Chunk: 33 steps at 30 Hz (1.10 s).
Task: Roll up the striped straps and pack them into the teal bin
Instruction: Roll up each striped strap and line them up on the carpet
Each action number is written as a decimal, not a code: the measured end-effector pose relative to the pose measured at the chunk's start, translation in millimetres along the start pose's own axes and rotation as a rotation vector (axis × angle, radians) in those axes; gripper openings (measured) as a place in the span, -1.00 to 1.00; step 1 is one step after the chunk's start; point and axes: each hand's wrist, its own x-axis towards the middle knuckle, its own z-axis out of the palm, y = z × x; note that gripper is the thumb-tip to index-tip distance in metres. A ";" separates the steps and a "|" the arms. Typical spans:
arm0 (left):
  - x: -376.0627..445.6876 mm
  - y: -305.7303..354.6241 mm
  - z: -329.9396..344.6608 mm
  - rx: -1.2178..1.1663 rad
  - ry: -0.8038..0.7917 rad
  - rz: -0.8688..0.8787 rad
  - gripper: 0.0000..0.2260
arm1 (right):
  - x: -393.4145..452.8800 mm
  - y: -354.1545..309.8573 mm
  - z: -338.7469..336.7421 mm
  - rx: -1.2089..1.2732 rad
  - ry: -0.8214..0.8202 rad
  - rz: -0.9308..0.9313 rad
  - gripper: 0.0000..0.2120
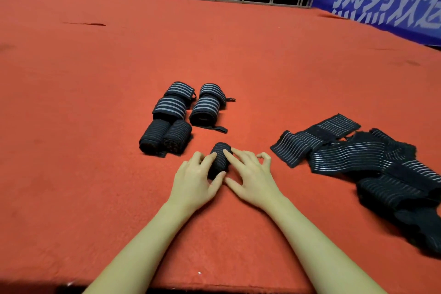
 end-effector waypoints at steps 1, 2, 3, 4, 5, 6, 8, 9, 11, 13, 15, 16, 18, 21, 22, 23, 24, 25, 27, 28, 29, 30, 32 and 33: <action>-1.0 -5.4 -3.8 -0.020 -0.019 0.039 -0.52 | 3.1 -1.7 0.6 0.009 -0.006 -0.007 -0.37; -2.0 -11.3 -7.1 -0.014 -0.031 0.096 -0.52 | 6.6 -3.0 0.8 0.009 -0.002 -0.016 -0.34; -2.5 -16.8 -9.6 0.013 -0.030 0.146 -0.54 | 10.2 -4.2 1.0 0.004 0.008 -0.028 -0.33; -2.5 -22.0 -10.8 0.050 -0.014 0.174 -0.57 | 13.9 -5.7 1.6 -0.006 0.023 -0.039 -0.33; -1.8 -26.0 -11.1 0.086 0.015 0.182 -0.61 | 17.5 -7.5 2.4 -0.023 0.049 -0.050 -0.36; -1.1 -29.3 -10.3 0.110 0.047 0.182 -0.64 | 20.7 -9.9 4.1 -0.044 0.078 -0.057 -0.38; -0.2 -32.6 -7.3 0.144 0.105 0.192 -0.68 | 23.3 -15.7 8.1 -0.087 0.135 -0.049 -0.41; -0.3 -33.5 -5.8 0.168 0.131 0.202 -0.70 | 22.4 -18.6 10.9 -0.102 0.161 -0.034 -0.42; 0.0 -35.5 -4.1 0.240 0.169 0.217 -0.72 | 18.8 -24.3 15.2 -0.110 0.185 0.006 -0.43; 2.9 -38.8 -4.8 0.322 0.197 0.228 -0.74 | 20.1 -28.6 17.6 -0.085 0.185 0.038 -0.43; 9.1 -44.0 -5.1 0.379 0.230 0.223 -0.75 | 28.7 -30.9 18.6 -0.002 0.178 0.059 -0.45; 12.6 -47.2 -5.3 0.399 0.245 0.216 -0.76 | 34.5 -31.9 19.3 0.052 0.171 0.067 -0.46; 19.0 -55.4 -5.5 0.433 0.270 0.201 -0.76 | 47.2 -34.5 22.7 0.125 0.158 0.073 -0.46; 28.5 -70.3 -7.9 0.471 0.268 0.159 -0.76 | 65.6 -39.6 32.6 0.170 0.124 0.053 -0.48; 31.9 -74.2 -8.9 0.478 0.254 0.147 -0.75 | 71.1 -40.4 35.7 0.176 0.109 0.050 -0.50; 35.1 -77.1 -9.4 0.481 0.237 0.138 -0.75 | 75.6 -40.4 38.3 0.176 0.089 0.050 -0.50; 37.9 -79.4 -9.4 0.479 0.219 0.132 -0.74 | 79.6 -40.1 40.5 0.171 0.080 0.050 -0.51; 40.0 -81.1 -8.9 0.470 0.204 0.127 -0.73 | 82.5 -39.6 42.4 0.157 0.085 0.049 -0.50; 41.6 -83.6 -7.9 0.444 0.180 0.109 -0.71 | 87.9 -40.1 43.7 0.131 0.093 0.056 -0.50; 41.1 -84.2 -7.8 0.435 0.164 0.097 -0.70 | 89.8 -41.4 43.1 0.122 0.080 0.060 -0.49; 39.5 -84.2 -7.7 0.429 0.146 0.086 -0.68 | 90.3 -42.3 42.7 0.118 0.058 0.059 -0.48; 37.4 -83.4 -7.5 0.422 0.131 0.079 -0.67 | 88.8 -42.0 43.4 0.117 0.034 0.054 -0.47; 33.5 -78.9 -7.9 0.402 0.112 0.077 -0.66 | 82.7 -38.0 44.3 0.097 0.005 0.052 -0.45; 33.1 -75.2 -9.1 0.390 0.105 0.077 -0.66 | 79.3 -34.7 43.4 0.087 -0.003 0.054 -0.46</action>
